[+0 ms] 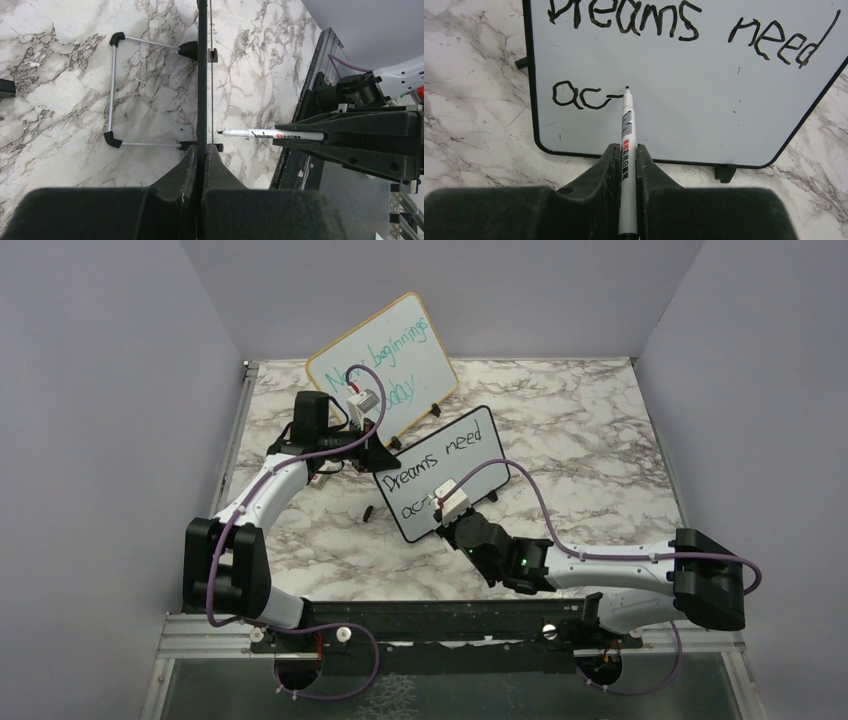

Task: Write a sentence on the whiteboard

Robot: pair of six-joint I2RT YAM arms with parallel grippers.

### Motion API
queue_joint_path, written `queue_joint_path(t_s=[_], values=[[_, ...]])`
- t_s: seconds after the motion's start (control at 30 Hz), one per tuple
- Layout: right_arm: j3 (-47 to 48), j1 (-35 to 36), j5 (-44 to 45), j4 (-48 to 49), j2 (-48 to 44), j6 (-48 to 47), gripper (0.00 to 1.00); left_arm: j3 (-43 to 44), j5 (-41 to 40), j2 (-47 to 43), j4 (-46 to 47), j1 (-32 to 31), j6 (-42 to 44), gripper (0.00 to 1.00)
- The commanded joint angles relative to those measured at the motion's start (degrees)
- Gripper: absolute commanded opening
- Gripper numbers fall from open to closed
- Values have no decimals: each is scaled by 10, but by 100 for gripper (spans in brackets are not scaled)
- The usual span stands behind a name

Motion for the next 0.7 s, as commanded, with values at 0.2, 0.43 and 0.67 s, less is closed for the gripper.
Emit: queue_joint_path(t_s=[0.2, 0.43, 0.67], values=[[8, -1, -24, 24, 5, -19, 0, 4, -3, 15, -33, -1, 9, 0], [8, -1, -13, 40, 13, -18, 0, 4, -2, 15, -33, -1, 9, 0], [10, -1, -9, 52, 24, -20, 0, 3, -1, 13, -33, -1, 9, 0]])
